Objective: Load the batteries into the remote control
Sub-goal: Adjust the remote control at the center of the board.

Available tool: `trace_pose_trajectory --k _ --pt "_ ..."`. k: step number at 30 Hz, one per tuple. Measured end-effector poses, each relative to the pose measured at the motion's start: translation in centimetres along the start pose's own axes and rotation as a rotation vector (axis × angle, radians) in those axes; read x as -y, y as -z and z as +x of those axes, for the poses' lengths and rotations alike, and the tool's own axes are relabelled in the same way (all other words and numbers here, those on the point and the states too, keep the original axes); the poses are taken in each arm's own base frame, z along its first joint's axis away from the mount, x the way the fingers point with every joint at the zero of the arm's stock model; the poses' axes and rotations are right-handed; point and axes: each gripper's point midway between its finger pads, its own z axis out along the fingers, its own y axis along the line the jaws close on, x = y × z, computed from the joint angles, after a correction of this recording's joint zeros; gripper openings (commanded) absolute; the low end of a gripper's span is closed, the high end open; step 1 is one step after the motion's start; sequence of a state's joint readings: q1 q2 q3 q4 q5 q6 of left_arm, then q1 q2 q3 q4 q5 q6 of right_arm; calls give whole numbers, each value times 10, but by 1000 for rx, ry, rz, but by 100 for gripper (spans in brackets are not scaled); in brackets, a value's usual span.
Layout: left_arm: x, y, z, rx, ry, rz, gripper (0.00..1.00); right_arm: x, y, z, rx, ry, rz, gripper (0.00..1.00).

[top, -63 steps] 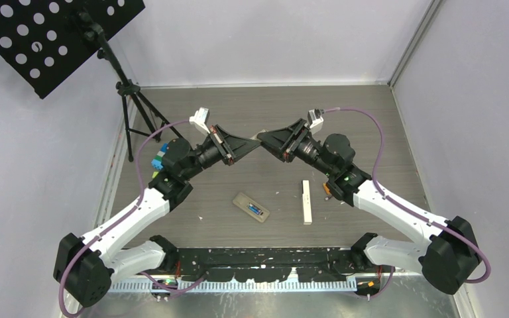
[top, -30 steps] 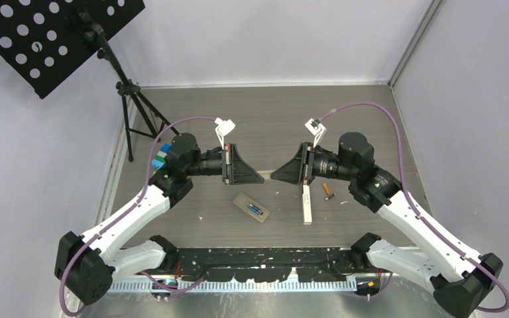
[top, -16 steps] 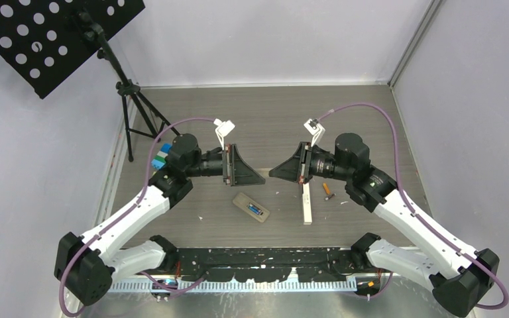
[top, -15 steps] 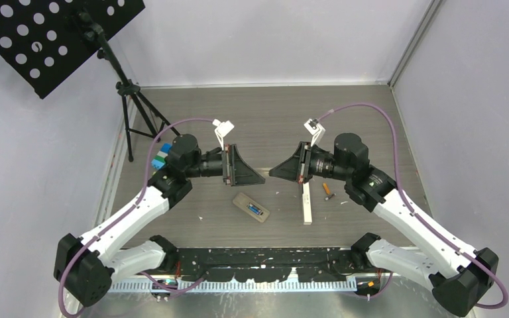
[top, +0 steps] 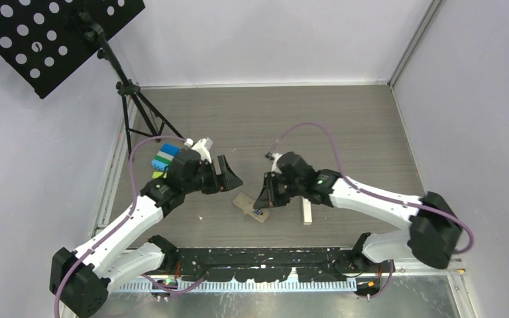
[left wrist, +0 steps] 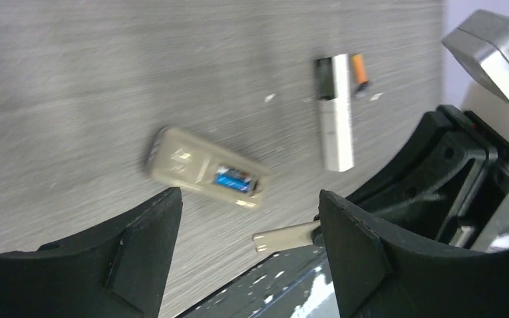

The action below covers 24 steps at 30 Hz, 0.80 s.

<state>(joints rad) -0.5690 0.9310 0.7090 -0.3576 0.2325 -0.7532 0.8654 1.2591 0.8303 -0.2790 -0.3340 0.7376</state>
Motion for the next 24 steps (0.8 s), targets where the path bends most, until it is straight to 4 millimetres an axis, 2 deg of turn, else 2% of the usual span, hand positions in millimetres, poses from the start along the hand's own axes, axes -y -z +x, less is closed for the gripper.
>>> trace_pose_trajectory --k 2,5,9,16,24 --pt "-21 -6 14 -23 24 -66 75 12 -21 22 -71 -15 68 0" --pt "-53 -13 39 -64 68 -157 75 26 -39 45 -144 -34 153 0" --pt "-77 -17 57 -85 107 -227 76 37 -50 49 -170 -58 240 0" --pt "-80 -36 52 -72 115 -226 76 55 -50 40 -131 -90 372 0" --pt "-98 -49 65 -128 103 -288 74 71 -43 38 -105 -92 477 0"
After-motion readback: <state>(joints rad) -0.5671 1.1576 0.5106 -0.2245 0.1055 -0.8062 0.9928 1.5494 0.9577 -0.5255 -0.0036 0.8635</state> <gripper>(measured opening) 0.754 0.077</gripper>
